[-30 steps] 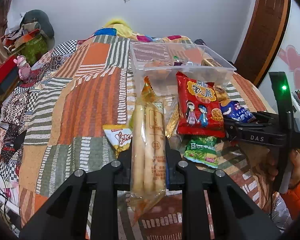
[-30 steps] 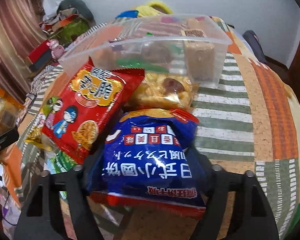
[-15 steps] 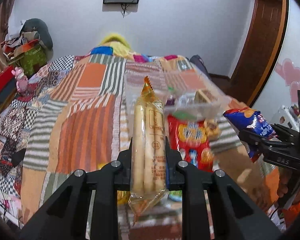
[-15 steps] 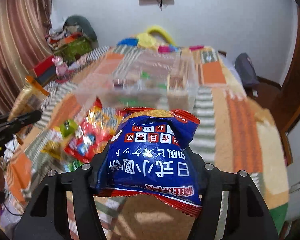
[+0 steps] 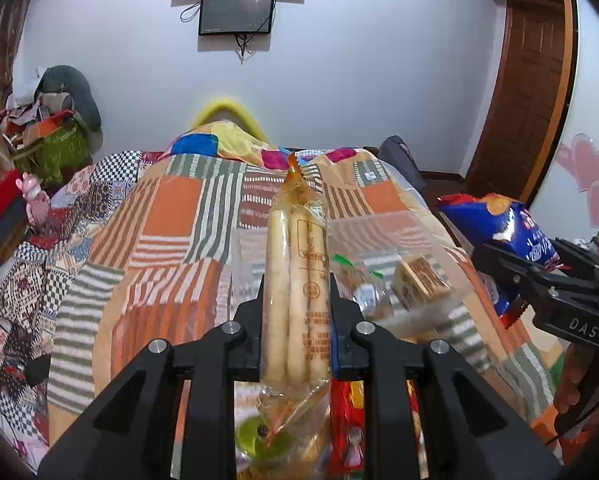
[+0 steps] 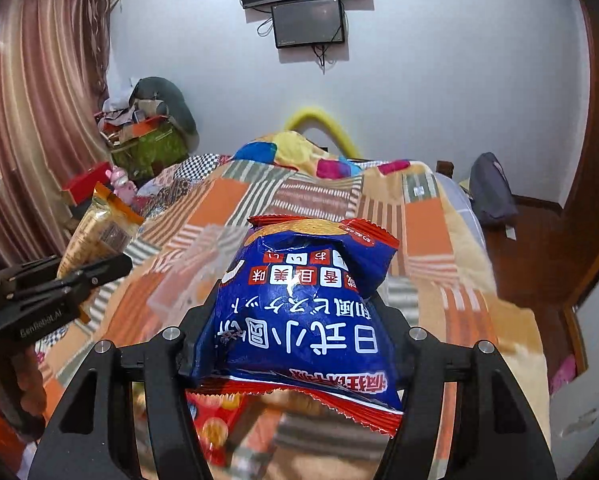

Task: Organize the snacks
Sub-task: 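Carry wafer sticks into clear box with left tool while right drops blue bag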

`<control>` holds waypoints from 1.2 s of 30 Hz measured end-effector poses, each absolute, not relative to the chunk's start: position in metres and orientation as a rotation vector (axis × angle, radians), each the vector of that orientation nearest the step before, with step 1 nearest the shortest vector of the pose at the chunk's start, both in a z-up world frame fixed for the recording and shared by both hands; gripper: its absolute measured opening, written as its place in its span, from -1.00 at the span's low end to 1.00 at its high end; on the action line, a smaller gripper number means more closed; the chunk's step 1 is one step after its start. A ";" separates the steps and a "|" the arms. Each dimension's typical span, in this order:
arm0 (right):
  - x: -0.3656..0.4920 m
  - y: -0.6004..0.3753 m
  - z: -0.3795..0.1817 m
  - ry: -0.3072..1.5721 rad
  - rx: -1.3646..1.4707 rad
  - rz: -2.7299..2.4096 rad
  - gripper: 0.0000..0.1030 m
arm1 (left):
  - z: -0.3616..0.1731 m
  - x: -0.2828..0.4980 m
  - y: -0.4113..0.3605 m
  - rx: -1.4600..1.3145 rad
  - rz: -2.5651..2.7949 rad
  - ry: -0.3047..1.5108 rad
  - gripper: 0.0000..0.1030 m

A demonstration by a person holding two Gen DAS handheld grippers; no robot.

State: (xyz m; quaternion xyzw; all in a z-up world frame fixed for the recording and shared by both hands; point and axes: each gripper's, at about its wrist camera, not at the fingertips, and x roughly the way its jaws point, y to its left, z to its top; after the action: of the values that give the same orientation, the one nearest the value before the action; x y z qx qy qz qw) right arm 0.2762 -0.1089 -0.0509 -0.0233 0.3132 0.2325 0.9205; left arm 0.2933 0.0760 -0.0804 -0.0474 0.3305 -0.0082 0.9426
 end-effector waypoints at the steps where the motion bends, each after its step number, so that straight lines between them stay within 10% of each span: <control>1: 0.279 -0.108 -0.051 0.644 -0.048 0.479 0.16 | -0.082 0.302 0.076 -0.099 -0.018 0.679 -0.59; 23: 0.347 -0.076 -0.108 0.824 -0.106 0.477 0.20 | -0.150 0.386 0.082 -0.082 0.019 0.832 -0.57; 36: 0.323 -0.088 -0.082 0.754 -0.140 0.447 0.46 | -0.124 0.355 0.081 -0.093 0.001 0.779 0.09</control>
State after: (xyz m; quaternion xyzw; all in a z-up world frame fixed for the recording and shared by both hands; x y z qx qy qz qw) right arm 0.3232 -0.0881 -0.0821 -0.0679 0.3647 0.2164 0.9031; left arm 0.3550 0.0811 -0.1241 -0.0455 0.3794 0.0005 0.9241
